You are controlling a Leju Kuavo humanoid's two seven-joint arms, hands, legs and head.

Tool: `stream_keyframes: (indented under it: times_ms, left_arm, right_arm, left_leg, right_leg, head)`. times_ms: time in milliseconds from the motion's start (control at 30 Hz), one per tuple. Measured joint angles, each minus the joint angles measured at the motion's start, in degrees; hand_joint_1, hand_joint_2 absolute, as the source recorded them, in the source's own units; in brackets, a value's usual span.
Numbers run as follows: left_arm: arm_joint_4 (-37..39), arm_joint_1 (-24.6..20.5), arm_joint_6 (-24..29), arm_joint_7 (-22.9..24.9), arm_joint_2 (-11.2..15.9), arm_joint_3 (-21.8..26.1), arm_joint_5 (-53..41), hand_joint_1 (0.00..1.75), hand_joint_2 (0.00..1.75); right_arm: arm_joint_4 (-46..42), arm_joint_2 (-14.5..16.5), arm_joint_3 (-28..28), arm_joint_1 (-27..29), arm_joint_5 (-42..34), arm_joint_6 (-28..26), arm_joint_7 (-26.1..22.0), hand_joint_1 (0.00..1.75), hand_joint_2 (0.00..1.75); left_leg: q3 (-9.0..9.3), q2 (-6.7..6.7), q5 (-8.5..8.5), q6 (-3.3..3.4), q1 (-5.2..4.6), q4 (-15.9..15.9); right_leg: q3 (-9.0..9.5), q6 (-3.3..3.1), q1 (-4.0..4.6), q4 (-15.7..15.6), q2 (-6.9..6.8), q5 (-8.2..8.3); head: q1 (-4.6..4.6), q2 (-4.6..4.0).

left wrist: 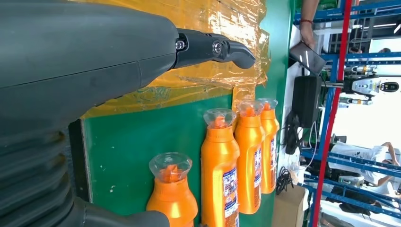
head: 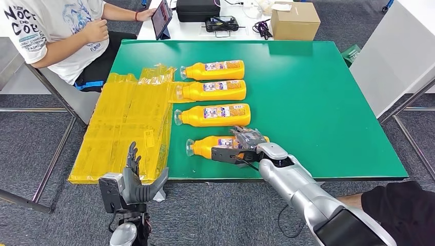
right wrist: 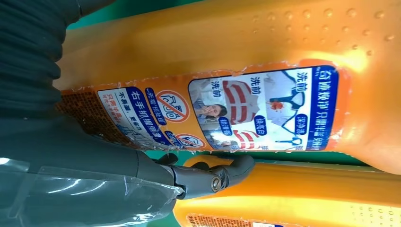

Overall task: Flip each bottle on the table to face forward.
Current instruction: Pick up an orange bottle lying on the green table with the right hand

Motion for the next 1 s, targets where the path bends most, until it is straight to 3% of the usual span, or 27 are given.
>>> stream_keyframes:
  times_ms: [200,233,333,367,433,867,1000]
  left_arm:
    - [0.0,0.0,0.0,0.0,0.0,0.2,0.0,0.00,1.75]
    - [0.0,0.1,0.0,0.0,0.0,0.2,0.0,0.00,1.75]
    - [0.0,0.1,0.0,0.0,0.0,0.2,0.0,0.00,1.75]
    - [0.0,0.1,0.0,0.0,0.0,0.2,0.0,0.00,1.75]
    - [0.0,0.2,0.0,0.0,0.0,0.2,0.0,0.00,1.75]
    - [0.5,0.3,-0.2,0.0,0.0,0.2,0.1,0.00,1.75]
    - [0.5,0.5,-0.1,0.1,0.0,0.2,0.3,0.00,1.75]
  right_arm:
    - [0.0,-0.2,0.0,0.0,0.0,0.2,0.0,0.04,1.75]
    - [0.0,-0.2,0.0,0.0,0.0,0.3,0.0,0.37,1.75]
    - [-0.1,-0.4,0.0,-0.1,-0.1,1.1,0.0,1.57,1.75]
    - [-0.1,-0.5,0.0,-0.2,-0.1,1.5,0.0,1.68,1.75]
    - [-0.3,-0.6,0.0,-0.4,-0.3,2.3,0.0,1.75,1.75]
    - [-0.9,-1.3,0.6,-0.5,-2.0,2.1,-0.6,1.75,1.75]
    - [-2.8,-1.7,0.3,0.9,-3.9,-1.4,-1.7,1.75,1.75]
  left_leg:
    - [0.01,0.00,0.00,0.00,0.00,0.0]
    - [0.01,0.00,0.00,0.00,0.00,0.0]
    - [0.01,0.00,0.00,0.00,0.00,0.0]
    - [0.01,0.00,0.00,0.00,0.00,0.0]
    - [0.01,0.00,0.00,0.00,0.00,0.0]
    - [0.02,0.01,0.00,0.00,0.00,0.0]
    - [0.02,0.00,0.00,0.00,0.00,0.0]
  right_leg:
    - [0.00,0.00,0.00,0.0,0.00,0.00]
    - [0.00,0.00,0.00,0.0,0.00,0.00]
    - [0.01,0.00,0.00,0.0,0.00,0.00]
    - [0.02,0.00,0.00,0.0,0.00,0.00]
    - [0.02,0.00,0.00,0.0,0.00,0.00]
    - [0.02,0.00,0.00,0.0,0.00,0.00]
    - [0.01,0.00,0.00,0.0,0.00,0.00]
  head:
    - [0.01,0.00]
    - [0.01,0.00]
    - [0.01,0.00]
    - [0.01,0.00]
    - [0.01,0.00]
    - [0.01,0.00]
    - [0.01,0.00]
